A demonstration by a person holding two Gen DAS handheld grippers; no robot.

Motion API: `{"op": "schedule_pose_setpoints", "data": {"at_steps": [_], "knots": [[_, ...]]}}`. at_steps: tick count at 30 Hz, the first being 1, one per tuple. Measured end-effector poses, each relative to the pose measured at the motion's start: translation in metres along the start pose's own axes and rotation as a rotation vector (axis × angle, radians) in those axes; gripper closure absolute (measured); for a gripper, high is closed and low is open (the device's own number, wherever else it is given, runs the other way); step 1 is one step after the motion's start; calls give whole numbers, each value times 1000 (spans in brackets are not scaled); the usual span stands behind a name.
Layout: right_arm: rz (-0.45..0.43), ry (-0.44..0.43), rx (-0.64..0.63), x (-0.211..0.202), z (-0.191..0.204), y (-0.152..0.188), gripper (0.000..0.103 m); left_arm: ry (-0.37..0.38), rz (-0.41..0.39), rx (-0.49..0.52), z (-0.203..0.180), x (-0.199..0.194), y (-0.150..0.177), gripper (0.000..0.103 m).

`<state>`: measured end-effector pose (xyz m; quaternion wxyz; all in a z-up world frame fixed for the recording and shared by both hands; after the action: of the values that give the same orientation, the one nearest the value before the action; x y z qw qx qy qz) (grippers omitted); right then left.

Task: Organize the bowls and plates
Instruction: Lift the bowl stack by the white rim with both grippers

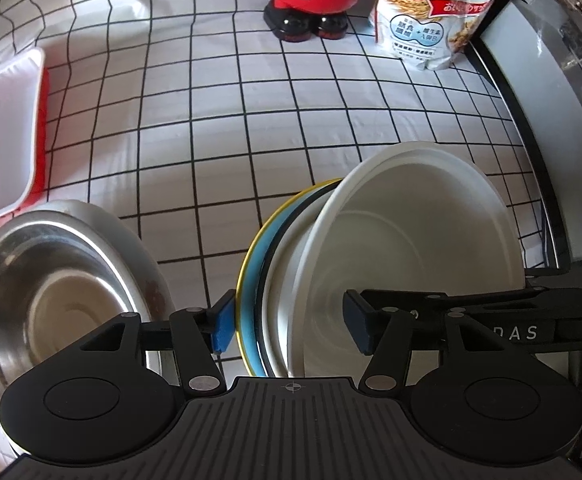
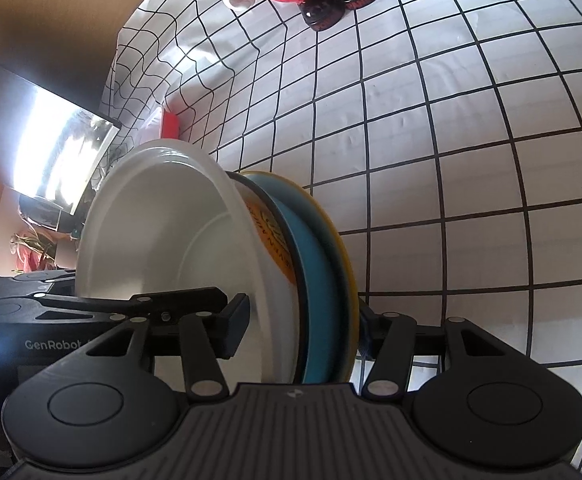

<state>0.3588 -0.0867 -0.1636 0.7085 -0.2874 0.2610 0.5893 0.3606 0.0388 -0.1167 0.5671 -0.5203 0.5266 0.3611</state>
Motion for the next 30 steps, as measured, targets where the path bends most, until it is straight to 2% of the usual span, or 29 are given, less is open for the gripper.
{"op": "schedule_pose_setpoints", "data": {"at_steps": [8, 30], "knots": [[14, 2, 12, 3, 0, -1, 49, 29, 47, -22, 4, 4, -1, 43], [24, 38, 43, 2, 0, 1, 49, 27, 37, -36, 4, 3, 4, 46]]}}
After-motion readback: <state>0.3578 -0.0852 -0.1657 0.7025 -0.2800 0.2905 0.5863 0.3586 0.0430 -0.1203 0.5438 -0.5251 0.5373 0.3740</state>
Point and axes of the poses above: each gripper's, at about its wrist camera, not at the fingertips, and x roughly the way its jaws point, z to its left, y to its underside, the point moved 8 cm from there along x, roughly the way its jaws point, and after that the axes turned 9 degrees about x, right-handed, at the moved point
